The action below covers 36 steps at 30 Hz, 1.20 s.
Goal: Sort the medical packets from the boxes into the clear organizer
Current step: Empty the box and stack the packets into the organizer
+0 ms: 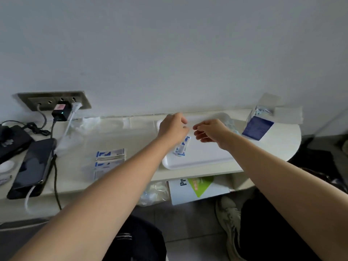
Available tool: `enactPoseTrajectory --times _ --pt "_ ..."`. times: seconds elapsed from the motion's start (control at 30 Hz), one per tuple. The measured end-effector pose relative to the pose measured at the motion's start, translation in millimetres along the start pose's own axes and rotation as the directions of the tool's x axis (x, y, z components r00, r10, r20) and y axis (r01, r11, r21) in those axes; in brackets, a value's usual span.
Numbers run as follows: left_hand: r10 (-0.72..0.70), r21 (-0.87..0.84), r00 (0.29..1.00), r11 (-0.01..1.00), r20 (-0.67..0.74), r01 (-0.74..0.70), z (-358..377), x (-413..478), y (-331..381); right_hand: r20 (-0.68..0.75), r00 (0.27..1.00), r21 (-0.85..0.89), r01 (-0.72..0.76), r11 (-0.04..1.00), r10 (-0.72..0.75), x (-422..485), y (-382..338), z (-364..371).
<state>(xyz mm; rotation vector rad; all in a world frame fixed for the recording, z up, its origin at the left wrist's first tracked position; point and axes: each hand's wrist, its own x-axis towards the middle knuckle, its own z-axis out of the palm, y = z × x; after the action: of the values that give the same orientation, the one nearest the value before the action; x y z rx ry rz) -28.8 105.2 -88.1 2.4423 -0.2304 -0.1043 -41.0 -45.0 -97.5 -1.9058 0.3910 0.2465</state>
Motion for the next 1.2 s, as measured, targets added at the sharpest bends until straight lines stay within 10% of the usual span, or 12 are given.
enactPoseTrajectory --times 0.1,0.33,0.63,1.2 --pt "-0.131 0.253 0.975 0.964 0.181 0.083 32.4 11.6 -6.4 0.052 0.998 -0.037 -0.034 0.999 0.036 9.8 18.1 -13.2" --pt "-0.2 0.544 0.971 0.833 0.132 0.097 69.6 23.9 -21.7 0.166 0.985 -0.127 -0.031 0.991 0.052 25.4 42.0 -19.5" --pt "-0.422 0.341 0.901 0.865 0.103 0.367 71.6 37.2 -16.3 0.195 0.978 -0.042 -0.061 0.997 0.068 27.2 48.8 -20.0" --pt "-0.401 0.391 0.902 0.865 0.161 0.315 65.5 37.2 -15.6 0.192 0.977 0.024 -0.099 0.995 0.092 31.2 49.2 -5.6"
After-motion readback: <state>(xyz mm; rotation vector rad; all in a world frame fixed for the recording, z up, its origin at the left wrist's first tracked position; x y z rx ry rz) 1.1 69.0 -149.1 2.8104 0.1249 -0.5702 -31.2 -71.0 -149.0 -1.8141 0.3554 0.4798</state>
